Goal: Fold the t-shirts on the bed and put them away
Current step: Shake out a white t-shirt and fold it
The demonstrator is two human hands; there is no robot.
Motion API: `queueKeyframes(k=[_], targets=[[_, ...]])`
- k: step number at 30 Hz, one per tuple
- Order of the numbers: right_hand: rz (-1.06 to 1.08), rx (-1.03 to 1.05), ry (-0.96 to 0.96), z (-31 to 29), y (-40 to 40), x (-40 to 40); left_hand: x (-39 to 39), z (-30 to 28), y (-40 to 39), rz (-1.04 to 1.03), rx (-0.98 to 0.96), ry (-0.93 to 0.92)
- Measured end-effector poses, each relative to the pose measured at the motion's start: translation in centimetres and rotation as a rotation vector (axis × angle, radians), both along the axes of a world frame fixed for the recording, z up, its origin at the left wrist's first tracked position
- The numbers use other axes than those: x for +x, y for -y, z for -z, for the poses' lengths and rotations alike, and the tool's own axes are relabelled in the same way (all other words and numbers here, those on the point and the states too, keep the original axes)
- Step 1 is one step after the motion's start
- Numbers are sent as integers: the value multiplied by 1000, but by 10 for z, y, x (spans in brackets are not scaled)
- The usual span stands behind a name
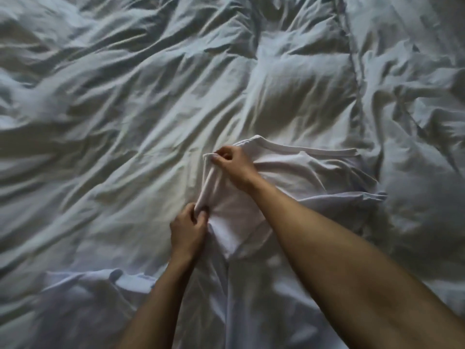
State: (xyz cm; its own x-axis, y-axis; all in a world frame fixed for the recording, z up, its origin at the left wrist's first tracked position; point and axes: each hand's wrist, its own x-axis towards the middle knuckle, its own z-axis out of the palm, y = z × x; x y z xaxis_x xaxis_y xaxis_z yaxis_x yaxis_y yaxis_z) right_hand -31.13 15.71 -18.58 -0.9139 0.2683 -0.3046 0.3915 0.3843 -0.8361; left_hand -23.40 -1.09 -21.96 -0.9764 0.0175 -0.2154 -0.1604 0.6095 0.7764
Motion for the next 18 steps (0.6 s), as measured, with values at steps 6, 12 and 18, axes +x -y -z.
queueKeyframes(k=[6,12,18], targets=[[4,-11,-11,-6,4,8,-11,-7,13,-127,-17,20],[-188,663,68,-4,8,88,8,-20,22,-57,179,259],[-269,430,-5,-6,-22,85,34,-22,39,101,5,252]])
